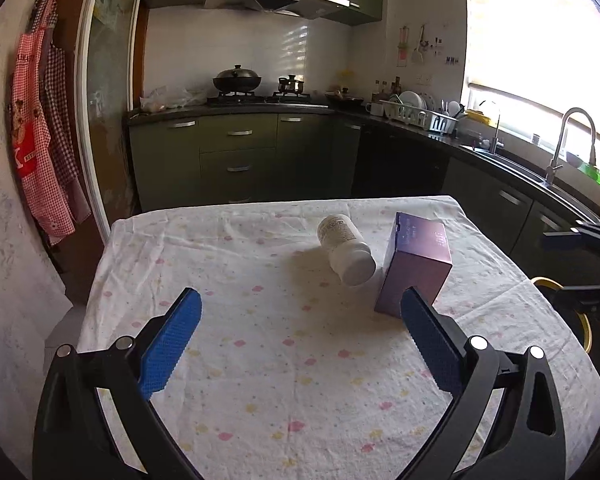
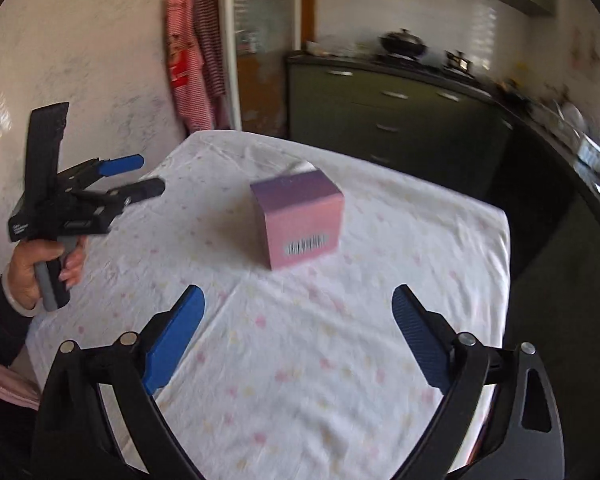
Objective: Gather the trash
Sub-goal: 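Grasp the pink-purple cream box with the right gripper and lift it, then carry the cream box over the bin and open the right gripper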
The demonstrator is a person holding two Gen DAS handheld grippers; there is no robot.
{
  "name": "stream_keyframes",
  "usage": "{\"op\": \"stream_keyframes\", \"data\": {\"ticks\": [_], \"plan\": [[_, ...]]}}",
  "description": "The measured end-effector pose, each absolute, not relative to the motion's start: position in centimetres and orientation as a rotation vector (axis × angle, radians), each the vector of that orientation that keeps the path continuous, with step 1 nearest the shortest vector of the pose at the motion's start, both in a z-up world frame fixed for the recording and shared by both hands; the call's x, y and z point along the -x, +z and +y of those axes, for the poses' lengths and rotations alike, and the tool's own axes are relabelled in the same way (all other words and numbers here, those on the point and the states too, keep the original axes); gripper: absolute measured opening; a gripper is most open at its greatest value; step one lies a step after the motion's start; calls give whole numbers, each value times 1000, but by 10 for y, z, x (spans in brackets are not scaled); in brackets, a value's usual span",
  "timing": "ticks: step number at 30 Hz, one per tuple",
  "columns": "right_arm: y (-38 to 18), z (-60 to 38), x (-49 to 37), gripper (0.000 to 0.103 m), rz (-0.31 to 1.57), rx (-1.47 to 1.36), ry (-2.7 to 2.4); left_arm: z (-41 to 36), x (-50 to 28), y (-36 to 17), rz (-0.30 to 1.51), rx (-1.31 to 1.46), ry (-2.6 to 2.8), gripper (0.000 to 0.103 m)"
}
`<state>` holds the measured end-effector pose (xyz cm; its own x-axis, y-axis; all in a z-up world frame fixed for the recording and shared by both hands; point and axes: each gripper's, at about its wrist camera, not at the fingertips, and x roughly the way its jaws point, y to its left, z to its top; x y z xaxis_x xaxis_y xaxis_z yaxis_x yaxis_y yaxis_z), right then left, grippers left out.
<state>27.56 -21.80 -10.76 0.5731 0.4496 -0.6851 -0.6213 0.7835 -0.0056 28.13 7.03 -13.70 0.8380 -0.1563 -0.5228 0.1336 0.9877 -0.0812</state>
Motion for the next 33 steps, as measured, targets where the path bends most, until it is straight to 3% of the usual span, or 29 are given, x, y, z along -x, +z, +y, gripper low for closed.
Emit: {"op": "stream_keyframes", "data": {"ticks": [11,22,26,33], "plan": [[-132,-154,-359,96,781,458,779,64,-271,-147,577,90,-171,98],[-146,-134,-386,95,849,459,838,62,-273,-152,602,109,-200,98],[-151,-128,-389,77,883,457,849,60,-273,-153,609,109,-205,98],[-147,-139,-382,75,887,399,801,60,-273,-153,607,107,-204,98]]}}
